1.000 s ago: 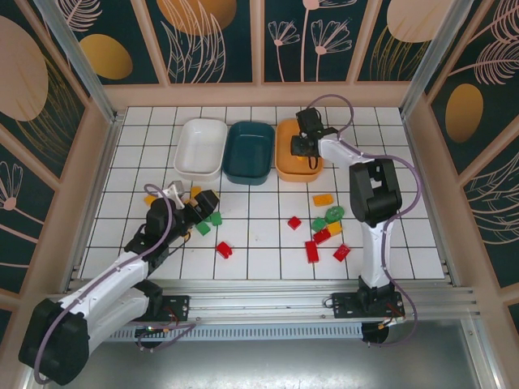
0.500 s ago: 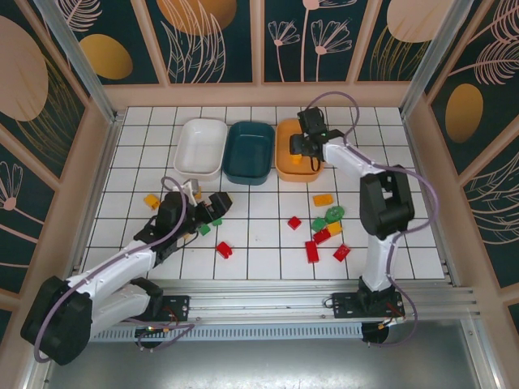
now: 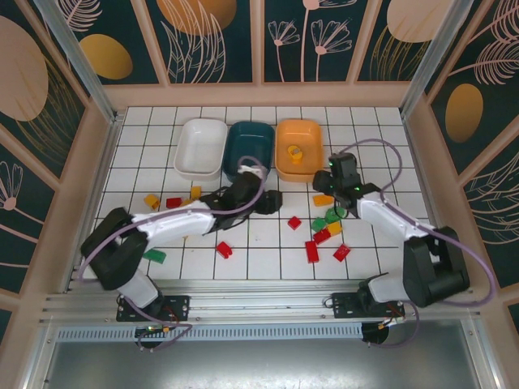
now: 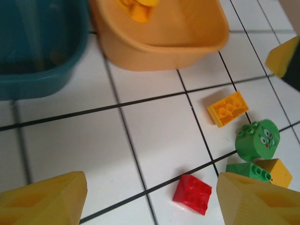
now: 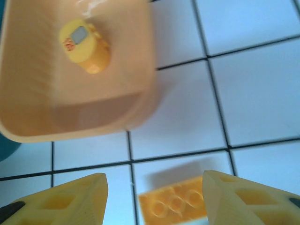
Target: Sort the legos into containers by color
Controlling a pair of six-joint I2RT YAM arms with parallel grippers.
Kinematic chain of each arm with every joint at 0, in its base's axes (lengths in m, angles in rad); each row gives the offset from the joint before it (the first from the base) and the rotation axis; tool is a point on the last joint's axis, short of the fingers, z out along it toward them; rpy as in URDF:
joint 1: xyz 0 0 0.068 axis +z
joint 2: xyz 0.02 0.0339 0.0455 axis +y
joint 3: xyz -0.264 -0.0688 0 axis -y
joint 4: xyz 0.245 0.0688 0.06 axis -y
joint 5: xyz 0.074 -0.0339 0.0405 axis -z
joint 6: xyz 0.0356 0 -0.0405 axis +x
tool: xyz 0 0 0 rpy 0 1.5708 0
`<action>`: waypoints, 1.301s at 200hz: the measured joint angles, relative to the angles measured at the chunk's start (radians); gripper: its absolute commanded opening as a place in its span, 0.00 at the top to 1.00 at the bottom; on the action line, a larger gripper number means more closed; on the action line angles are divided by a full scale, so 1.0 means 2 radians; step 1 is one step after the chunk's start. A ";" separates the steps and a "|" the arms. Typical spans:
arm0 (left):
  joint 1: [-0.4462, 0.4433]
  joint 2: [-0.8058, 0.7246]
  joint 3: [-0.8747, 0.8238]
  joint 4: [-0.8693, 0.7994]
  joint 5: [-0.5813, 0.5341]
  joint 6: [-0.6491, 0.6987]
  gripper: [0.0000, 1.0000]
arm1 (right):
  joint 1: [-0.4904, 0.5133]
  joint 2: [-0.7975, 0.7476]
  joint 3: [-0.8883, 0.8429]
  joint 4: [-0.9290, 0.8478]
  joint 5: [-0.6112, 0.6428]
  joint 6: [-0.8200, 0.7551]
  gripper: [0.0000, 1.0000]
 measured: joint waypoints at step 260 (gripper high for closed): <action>-0.088 0.188 0.206 -0.191 -0.063 0.110 0.27 | -0.135 -0.149 -0.093 0.018 -0.087 0.029 0.42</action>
